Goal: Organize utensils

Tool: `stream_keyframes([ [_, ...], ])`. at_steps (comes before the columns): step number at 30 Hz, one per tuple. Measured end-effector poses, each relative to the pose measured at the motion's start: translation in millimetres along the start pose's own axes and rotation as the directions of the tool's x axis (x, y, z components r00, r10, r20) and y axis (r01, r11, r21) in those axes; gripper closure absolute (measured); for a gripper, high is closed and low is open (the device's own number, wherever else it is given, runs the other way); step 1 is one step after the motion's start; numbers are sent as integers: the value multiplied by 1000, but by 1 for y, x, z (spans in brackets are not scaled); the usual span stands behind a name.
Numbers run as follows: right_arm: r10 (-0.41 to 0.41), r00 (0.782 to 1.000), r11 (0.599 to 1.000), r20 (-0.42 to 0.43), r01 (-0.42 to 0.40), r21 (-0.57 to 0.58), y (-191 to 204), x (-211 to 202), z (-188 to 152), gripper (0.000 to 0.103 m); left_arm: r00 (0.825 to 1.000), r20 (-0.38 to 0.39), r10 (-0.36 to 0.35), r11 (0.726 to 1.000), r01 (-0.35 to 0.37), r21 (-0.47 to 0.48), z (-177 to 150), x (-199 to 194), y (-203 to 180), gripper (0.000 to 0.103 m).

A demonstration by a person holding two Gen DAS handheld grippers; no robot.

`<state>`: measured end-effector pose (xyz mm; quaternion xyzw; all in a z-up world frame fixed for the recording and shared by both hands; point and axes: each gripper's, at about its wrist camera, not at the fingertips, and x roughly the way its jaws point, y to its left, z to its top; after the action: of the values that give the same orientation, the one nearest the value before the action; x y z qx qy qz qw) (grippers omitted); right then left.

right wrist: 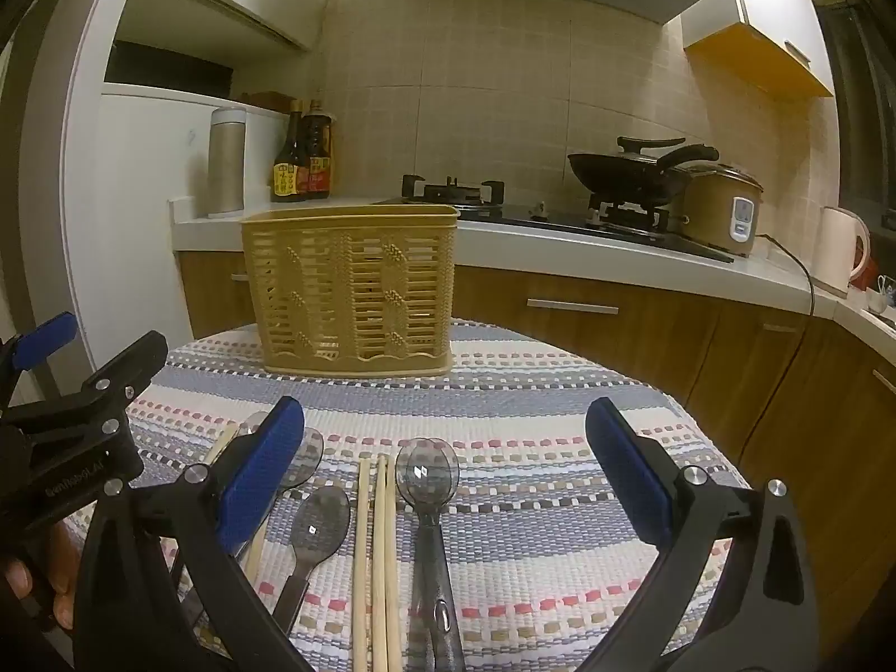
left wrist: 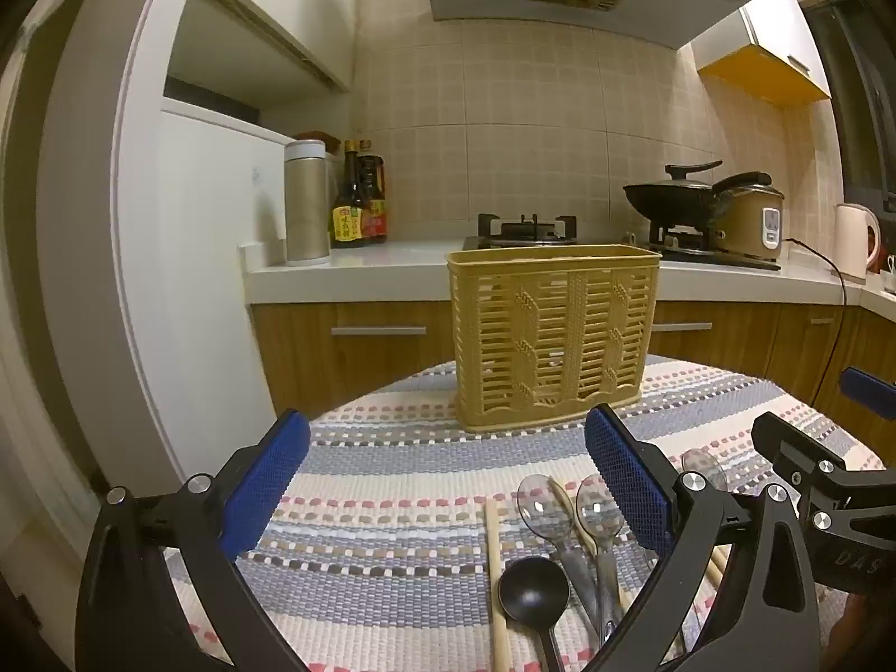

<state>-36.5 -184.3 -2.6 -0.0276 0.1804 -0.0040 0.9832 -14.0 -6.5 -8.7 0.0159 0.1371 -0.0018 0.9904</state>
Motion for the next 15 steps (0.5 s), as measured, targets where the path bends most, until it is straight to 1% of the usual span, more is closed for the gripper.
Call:
stream_keyframes([
  [4, 14, 1000, 1000, -20, -14, 1, 1, 4, 0, 6, 1000, 2, -1, 1000, 1, -3, -2, 0, 0, 8],
  [10, 13, 1000, 1000, -18, -13, 5, 2, 3, -1, 6, 1000, 2, -5, 1000, 5, -5, -3, 1, 1, 8],
  [11, 9, 1000, 1000, -3, -9, 5, 7, 5, -4, 6, 1000, 1, -5, 1000, 5, -6, -3, 1, 1, 8],
  [15, 9, 1000, 1000, -7, -9, 9, 2, 1, -5, 6, 1000, 0, -4, 1000, 4, -8, -4, 0, 1, 8],
])
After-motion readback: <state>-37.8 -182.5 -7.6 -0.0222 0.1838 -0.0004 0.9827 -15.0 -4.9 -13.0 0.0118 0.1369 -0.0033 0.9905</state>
